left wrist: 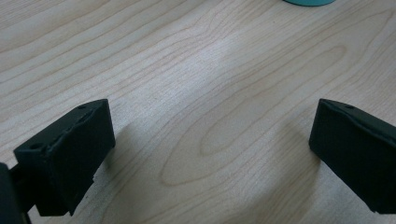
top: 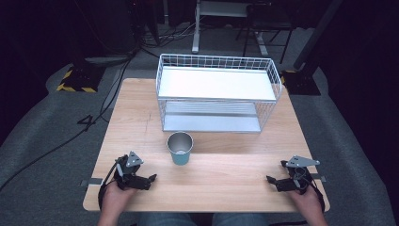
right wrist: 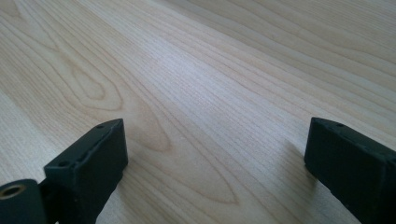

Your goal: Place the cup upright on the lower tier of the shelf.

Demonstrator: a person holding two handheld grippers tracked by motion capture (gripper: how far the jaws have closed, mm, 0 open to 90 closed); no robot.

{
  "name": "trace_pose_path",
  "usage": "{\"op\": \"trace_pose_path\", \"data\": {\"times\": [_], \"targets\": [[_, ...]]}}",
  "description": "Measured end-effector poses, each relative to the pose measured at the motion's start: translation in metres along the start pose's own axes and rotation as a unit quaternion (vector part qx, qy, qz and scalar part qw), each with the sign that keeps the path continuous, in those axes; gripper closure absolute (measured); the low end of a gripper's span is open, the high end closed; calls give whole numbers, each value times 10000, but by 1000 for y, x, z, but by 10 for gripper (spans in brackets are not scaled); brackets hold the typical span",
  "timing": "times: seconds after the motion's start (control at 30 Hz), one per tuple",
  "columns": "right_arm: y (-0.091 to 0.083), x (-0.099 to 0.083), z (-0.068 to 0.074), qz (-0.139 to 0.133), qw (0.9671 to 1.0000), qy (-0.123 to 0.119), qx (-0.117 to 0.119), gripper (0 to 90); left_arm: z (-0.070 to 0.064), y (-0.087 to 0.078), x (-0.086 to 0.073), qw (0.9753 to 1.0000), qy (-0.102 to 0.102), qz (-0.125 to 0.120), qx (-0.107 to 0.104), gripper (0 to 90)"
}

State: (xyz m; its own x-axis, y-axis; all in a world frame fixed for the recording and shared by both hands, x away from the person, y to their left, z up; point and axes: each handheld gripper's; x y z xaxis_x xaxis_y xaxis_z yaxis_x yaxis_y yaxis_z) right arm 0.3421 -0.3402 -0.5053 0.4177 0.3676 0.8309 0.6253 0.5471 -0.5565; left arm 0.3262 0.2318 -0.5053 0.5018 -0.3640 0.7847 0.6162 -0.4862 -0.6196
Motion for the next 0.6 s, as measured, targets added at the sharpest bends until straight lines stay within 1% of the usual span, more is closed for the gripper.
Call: {"op": "trace_pose_path", "data": {"times": [0.17,0.2,0.23,0.27,0.33,0.4,0.53,0.57,0.6], "targets": [[1,0,1,1,10000,17,-54,61,1,-3,1,10000,11,13,-4,71],[1,0,1,1,10000,19,-56,61,1,-5,1,10000,-60,14,-56,86],[1,0,1,0,10000,18,-57,61,1,-6,2,10000,-20,27,-47,93],[1,0,1,1,10000,19,-57,61,0,-7,3,10000,-24,4,-25,93],[1,0,1,0,10000,19,-59,62,0,-10,6,10000,-24,-27,-49,93],[1,1,1,3,10000,23,-66,62,-2,-12,8,9999,-79,-103,-51,93],[1,1,1,9,10000,24,-66,62,-5,-16,15,9995,-50,-306,-118,92],[1,1,1,3,10000,25,-70,62,-5,-16,15,9995,-50,-306,-118,91],[1,1,1,3,10000,25,-71,62,-8,-18,19,9989,-82,-430,-169,89]]}}
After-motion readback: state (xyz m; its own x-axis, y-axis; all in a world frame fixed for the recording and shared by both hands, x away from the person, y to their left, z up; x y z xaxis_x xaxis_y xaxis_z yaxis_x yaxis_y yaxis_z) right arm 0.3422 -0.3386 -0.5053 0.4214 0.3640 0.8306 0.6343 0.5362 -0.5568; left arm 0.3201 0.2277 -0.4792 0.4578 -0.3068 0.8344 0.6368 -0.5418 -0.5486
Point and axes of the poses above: each handheld gripper's, and its own axes: y roughly forward along the jaws, x roughly out of its top, z roughly to its left, and after that the axes turned 10 degrees about -z, right-handed
